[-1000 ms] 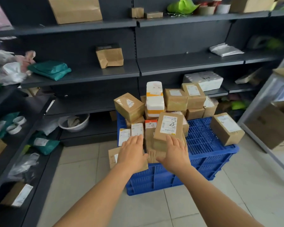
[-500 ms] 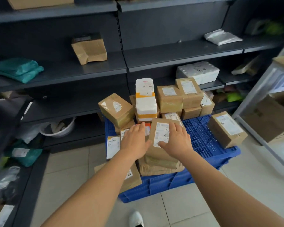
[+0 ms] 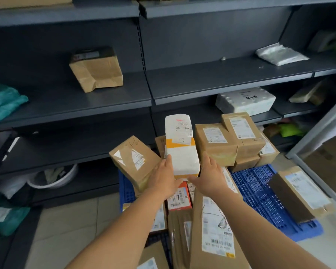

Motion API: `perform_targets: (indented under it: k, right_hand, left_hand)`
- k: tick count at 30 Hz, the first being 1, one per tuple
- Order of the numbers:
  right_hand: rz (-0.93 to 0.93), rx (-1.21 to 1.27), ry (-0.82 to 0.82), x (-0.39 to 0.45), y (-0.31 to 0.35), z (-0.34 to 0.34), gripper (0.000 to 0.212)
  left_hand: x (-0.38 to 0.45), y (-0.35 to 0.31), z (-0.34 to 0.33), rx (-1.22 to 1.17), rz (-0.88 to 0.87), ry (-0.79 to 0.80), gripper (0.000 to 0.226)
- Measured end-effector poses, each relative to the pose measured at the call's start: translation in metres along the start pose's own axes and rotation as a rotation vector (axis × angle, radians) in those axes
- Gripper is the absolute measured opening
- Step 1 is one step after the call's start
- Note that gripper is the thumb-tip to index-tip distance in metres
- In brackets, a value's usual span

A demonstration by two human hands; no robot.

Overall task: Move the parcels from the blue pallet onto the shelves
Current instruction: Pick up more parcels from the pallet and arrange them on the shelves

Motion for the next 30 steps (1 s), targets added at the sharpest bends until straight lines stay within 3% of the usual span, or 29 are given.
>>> perform_targets:
  k: [11,19,30]
  right_hand:
    - [0.012,0.178,0.205,0.074,-0.019,-0.028,0.104]
    - [0.067,0.228,0.191,0.078,-0.034,-0.019,0.095]
    - [0.342,0.216,0.18,0.043,0.002,0.033,0.094]
  left_hand:
    - [0.06,0.006,-0.017,-0.083,0.14,0.064,0.103]
    - [0.046,-0.016,-0.014,-0.265,0.127,-0.042,0.087]
    - [-0.017,-0.036,0.03,-0.346,0.19,-0.286,0.084]
Point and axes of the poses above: each hand's wrist, its own x-axis towards the middle knuckle, its own z-axis out of the back of the hand, y = z × x, the point moved 1 cm from there along x, towards the middle knuckle, and after that the axes turned 5 degrees about y, right-handed, at the moved point
